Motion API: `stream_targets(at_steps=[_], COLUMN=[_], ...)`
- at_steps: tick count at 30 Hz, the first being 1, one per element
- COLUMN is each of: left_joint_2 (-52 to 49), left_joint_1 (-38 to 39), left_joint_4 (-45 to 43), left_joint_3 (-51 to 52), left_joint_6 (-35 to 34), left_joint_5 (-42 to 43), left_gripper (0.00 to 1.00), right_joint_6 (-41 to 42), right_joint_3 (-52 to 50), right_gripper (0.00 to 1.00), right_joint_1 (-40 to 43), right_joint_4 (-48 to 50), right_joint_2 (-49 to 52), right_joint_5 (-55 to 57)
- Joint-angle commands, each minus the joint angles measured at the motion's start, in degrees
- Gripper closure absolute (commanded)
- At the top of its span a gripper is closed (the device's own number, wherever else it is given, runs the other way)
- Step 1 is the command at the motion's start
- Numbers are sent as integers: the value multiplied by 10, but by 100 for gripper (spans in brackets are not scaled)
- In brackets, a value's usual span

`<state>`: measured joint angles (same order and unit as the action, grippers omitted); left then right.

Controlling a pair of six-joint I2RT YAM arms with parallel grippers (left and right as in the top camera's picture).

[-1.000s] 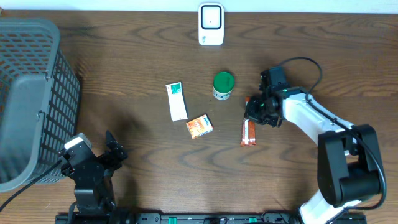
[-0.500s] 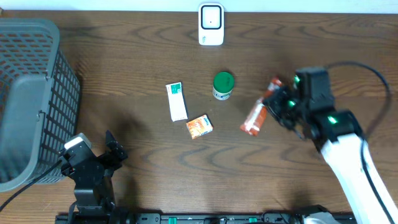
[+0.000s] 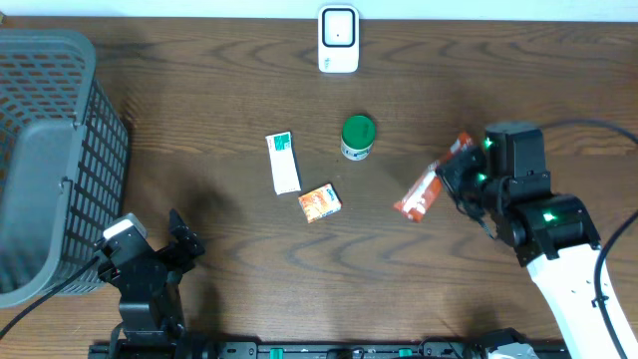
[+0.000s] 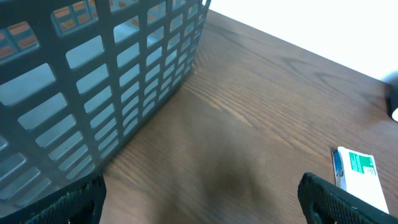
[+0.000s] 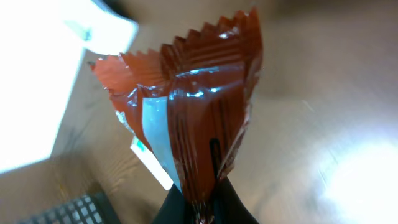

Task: Scan the item barcode
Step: 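Carry the Top bar with the right gripper up to the white scanner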

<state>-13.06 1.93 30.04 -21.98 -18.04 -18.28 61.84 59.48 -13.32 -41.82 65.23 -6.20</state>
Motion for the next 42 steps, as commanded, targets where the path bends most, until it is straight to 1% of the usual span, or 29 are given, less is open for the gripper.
stream_targets(at_steps=[1,4,6,8,12,16,19,21,23,27,33,36,40,42], left_joint_2=[1,1,1,1,1,1,1,1,1,1,1,1,1,1], left_joint_1=[-3,-3,-3,-3,-3,-3,-3,-3,-3,-3,-3,-3,-3,-3], left_joint_4=[0,0,0,0,0,0,0,0,0,0,0,0,0,0], left_joint_3=[2,2,2,2,2,2,2,2,2,2,2,2,2,2], left_joint_6=[-3,-3,-3,-3,-3,-3,-3,-3,-3,-3,-3,-3,-3,-3], left_joint_5=[-2,-2,-2,-2,-2,-2,-2,-2,-2,-2,-2,-2,-2,-2], left_gripper=[1,1,1,2,1,1,1,1,1,1,1,1,1,1], right_joint_6=[-173,-209,-243,-284,-301,-306,-343,-380,-420,-508,-616,-665,-749,-782], right_joint_3=[2,2,2,2,2,3,17,43,85,210,422,521,622,653], right_gripper=[98,98,98,98,98,99,99,99,99,99,99,99,99,99], right_joint_1=[-15,-27,-35,-42,-49,-57,-66,-74,-84,-103,-115,-115,-123,-130], right_joint_4=[45,94,143,217,349,492,583,627,649,652,653,663,696,718], right_joint_2=[10,25,43,67,113,190,257,307,358,462,613,694,792,826], right_joint_5=[17,68,111,157,207,252,277,303,339,404,409,435,440,441])
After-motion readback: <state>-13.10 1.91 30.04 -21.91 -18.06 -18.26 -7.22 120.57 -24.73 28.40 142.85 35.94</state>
